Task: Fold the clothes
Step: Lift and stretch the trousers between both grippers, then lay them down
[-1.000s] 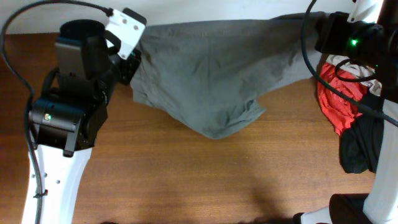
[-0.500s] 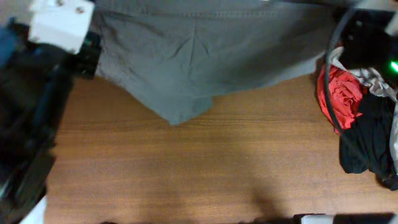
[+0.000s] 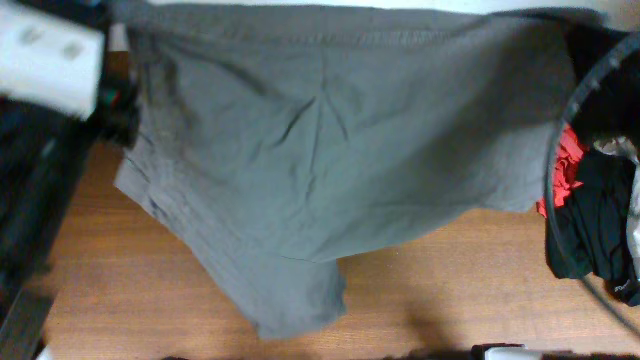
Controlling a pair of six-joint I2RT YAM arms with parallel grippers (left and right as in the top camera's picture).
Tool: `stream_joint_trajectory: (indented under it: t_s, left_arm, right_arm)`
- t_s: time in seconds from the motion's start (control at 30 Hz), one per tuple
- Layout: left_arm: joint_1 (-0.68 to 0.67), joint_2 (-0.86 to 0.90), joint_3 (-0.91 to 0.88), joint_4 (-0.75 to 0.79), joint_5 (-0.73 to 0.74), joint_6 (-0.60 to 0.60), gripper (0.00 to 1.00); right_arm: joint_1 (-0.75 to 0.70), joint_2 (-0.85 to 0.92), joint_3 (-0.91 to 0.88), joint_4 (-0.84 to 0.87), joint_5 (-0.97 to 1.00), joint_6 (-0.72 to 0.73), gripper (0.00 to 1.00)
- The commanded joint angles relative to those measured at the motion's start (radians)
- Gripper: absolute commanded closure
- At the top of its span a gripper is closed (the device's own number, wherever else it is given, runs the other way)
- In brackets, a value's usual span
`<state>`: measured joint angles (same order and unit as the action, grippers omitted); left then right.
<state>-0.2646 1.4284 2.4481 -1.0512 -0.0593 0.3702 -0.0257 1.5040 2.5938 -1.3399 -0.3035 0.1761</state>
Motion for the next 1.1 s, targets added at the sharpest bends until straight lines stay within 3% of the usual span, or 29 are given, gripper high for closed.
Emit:
stream_joint_trajectory:
  t_s: [0.0, 0.23, 0.47, 0.6, 0.9, 1.0, 1.07]
  left_arm:
    - [0.026, 0.161, 0.002, 0.020, -0.023, -0.025, 1.00]
    - [0.060, 0.391, 0.002, 0.222, -0.014, 0.008, 1.00]
    - [0.058, 0.402, 0.060, 0.363, 0.016, 0.050, 1.00]
    - [0.045, 0.390, 0.153, 0.173, 0.057, 0.050, 1.00]
    - [0.009, 0.387, 0.167, -0.354, 0.057, 0.050, 1.00]
    - [0.009, 0.389, 0.159, -0.470, 0.056, 0.050, 0.96]
    - [0.009, 0.389, 0.158, -0.509, 0.057, 0.050, 0.94]
  right_arm:
    - [-0.014, 0.117, -0.010, 0.001, 0.045, -0.003, 0.96]
    - [-0.014, 0.284, -0.009, 0.193, 0.044, -0.016, 0.96]
    - [-0.014, 0.239, 0.005, 0.319, 0.049, -0.068, 0.96]
    - [-0.014, 0.198, 0.005, 0.222, 0.048, -0.068, 0.96]
    - [0.016, 0.225, -0.009, -0.231, 0.045, -0.068, 0.96]
    - [0.068, 0.257, -0.034, -0.359, 0.042, -0.068, 0.96]
    - [0.119, 0.252, -0.100, -0.359, 0.041, -0.068, 0.96]
